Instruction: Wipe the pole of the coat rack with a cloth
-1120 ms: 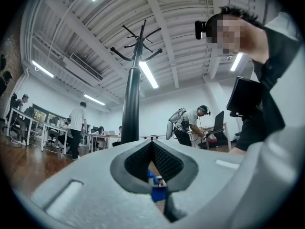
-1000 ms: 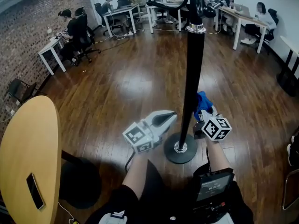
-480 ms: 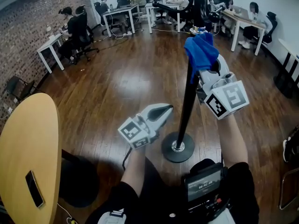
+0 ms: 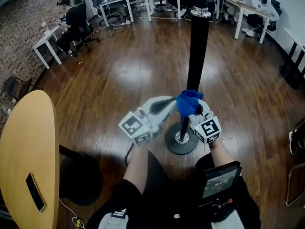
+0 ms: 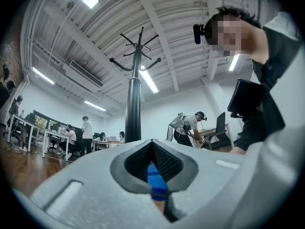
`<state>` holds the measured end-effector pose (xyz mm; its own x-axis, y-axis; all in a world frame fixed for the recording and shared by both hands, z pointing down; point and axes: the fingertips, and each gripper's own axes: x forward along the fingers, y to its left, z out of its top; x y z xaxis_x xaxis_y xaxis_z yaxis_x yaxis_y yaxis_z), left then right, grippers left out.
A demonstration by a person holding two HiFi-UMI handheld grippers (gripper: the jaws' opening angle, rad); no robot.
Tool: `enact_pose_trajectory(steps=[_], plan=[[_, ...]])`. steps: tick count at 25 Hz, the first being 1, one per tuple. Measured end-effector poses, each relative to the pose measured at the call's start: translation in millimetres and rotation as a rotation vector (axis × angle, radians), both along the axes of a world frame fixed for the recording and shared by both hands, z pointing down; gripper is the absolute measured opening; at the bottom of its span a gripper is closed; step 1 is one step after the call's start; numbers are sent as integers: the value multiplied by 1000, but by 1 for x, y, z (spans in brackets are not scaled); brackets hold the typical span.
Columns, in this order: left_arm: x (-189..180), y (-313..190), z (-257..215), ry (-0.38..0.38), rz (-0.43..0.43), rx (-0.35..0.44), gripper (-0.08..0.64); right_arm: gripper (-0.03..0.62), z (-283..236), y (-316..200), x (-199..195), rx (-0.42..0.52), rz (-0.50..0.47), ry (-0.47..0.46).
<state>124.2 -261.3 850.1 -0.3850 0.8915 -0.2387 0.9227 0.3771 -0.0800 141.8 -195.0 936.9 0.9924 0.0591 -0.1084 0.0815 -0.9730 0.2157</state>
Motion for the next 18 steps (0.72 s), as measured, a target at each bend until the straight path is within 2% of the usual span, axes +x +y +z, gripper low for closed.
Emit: enact_pose_trajectory(steps=[3,5,7,9,11,14,18], plan=[[0,2,1,5,2,2,-3,32,48,2,0,32,14,-86],[1,1,5,0,-2,6,-3,32,34,2,-5,42,28,-50],[3,0,5,-6,-8,5,-3,34,-24,4,-10,22,43,75],[5,0,3,-7,-12,3,-3,34,-108,11,-19,-10,50,251],[3,1,1,-1,-10,6,-3,34,-187,16,-27,-40,35,378],[5,1,-4,6,-14,3,-3,34,-266,17,-29,-95,-5,458],[12,2,-8,4,-20,-3,-3,34,-314,23,-42,-104,42,561]])
